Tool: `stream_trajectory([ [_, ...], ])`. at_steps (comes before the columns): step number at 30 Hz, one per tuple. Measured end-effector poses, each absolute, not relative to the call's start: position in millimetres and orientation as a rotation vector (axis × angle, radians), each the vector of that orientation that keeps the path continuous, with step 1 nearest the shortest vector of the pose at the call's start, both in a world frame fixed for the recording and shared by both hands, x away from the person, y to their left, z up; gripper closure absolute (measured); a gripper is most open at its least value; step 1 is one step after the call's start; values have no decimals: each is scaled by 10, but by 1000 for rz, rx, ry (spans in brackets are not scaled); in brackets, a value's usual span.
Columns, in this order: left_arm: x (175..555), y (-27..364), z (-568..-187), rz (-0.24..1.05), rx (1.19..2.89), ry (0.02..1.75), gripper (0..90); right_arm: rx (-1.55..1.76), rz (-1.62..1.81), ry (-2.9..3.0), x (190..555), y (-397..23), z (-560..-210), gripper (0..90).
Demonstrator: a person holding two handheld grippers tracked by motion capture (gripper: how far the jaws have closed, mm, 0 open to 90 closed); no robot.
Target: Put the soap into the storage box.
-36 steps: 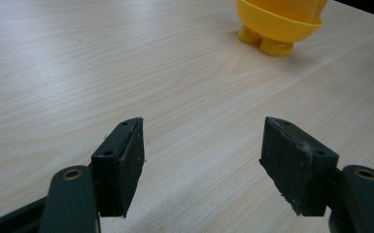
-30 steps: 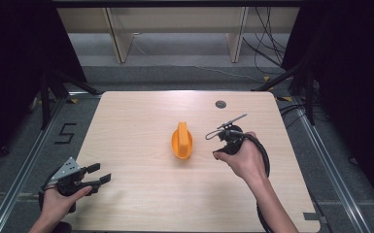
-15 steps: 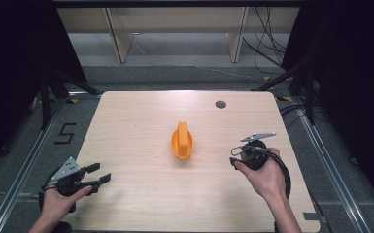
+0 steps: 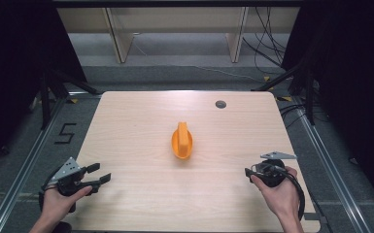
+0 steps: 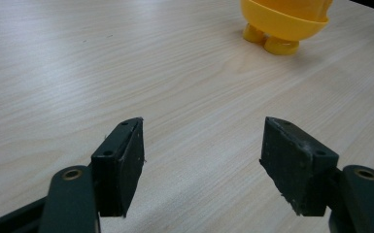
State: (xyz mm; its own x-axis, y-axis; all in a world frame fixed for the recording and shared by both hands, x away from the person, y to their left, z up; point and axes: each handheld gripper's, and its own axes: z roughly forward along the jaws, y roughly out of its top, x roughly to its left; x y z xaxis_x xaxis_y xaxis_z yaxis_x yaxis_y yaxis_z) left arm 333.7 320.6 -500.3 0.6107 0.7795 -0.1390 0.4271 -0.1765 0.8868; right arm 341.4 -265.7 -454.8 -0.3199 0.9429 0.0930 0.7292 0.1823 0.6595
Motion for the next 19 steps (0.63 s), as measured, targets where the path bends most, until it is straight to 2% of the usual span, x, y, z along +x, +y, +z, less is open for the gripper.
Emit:
stream_trajectory([
  [9,3339,3207,-5002,424,1805,974,318,1614,910,2071,3342,-2772,-4798,527],
  [16,3331,3205,-4994,415,1799,985,318,1549,952,2044,3283,-2801,-4828,665],
  [19,3330,3205,-4988,416,1801,986,318,1574,989,2044,3276,-2786,-4798,691],
])
